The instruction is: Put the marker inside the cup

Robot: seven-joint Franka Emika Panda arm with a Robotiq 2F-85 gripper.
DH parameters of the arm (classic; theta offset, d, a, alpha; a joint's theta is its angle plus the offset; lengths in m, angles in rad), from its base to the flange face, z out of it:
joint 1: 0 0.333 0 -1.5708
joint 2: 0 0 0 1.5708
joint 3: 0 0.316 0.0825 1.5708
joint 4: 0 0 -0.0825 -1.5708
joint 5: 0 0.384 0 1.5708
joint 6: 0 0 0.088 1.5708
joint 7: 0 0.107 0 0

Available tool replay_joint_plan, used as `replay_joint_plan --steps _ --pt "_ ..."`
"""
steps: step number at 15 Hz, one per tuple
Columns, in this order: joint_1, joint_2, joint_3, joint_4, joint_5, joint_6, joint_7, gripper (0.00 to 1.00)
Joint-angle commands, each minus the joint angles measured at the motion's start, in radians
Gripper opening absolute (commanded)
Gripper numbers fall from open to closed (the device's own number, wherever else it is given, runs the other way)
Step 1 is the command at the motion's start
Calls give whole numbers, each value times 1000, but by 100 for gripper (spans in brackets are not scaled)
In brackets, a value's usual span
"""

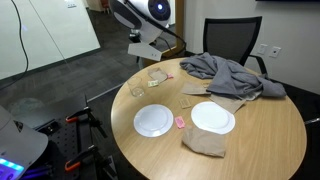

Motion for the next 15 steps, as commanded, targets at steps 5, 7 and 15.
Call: replay_joint_plan --steps 5,7,15 --pt "34 -3 -66 2 2 -137 -29 13" --pt "36 -3 -65 2 1 -137 -29 13" --pt "1 24 -106 4 138 -375 -353 3"
